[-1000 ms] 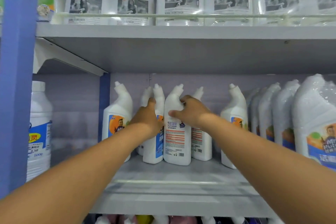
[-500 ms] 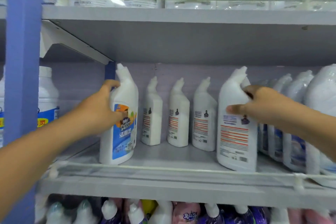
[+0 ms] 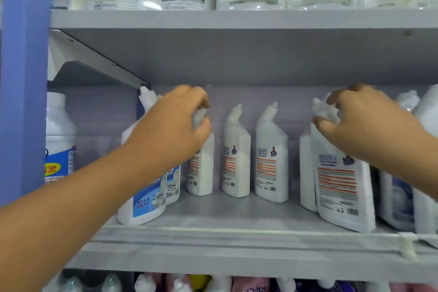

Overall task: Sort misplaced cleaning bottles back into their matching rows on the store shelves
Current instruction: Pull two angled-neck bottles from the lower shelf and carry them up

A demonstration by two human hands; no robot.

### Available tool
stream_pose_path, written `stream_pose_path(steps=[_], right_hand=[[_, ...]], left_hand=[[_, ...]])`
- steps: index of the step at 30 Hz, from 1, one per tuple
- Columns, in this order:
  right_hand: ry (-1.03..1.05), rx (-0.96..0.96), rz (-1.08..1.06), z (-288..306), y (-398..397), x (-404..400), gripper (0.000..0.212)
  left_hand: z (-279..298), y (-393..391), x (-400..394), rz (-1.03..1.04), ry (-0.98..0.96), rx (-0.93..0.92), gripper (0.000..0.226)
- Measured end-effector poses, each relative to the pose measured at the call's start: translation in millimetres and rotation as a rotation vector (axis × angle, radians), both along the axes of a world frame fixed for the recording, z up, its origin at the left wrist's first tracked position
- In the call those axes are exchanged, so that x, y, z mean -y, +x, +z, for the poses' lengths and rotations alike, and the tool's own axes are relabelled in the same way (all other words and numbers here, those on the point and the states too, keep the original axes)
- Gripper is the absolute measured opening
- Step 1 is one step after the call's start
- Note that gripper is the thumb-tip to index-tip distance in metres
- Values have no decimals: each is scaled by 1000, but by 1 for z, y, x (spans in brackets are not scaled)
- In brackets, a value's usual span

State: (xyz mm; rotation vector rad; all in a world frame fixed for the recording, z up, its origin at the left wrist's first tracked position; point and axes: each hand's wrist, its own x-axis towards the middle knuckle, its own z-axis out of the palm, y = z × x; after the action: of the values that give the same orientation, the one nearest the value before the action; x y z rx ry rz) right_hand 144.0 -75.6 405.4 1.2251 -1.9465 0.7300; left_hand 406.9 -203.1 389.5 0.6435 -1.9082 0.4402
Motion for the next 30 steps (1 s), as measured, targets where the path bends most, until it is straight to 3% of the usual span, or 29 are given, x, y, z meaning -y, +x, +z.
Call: stream_pose_path(steps=[2,5,10,16,22,25,30], right_hand=[[-26,-6,91,5,20,4,41],[30,173,328,12,49,32,32],[300,286,376,27,66,103,47],[466,323,270,30,59,180,60],[268,472,428,33,37,226,42],[222,350,322,38,34,229,43],[183,191,153,38,30,223,44]], left_hand=[[11,-28,12,12,239,23,33],[30,-64,44,138,564,38,64],[39,-93,110,282,835,-123,82],[18,-106,152,226,875,-88,92],[7,-97,165,206,864,-107,82],[6,-98,166,125,899,-170,56],[-4,-95,165,-143,1004,-245,58]])
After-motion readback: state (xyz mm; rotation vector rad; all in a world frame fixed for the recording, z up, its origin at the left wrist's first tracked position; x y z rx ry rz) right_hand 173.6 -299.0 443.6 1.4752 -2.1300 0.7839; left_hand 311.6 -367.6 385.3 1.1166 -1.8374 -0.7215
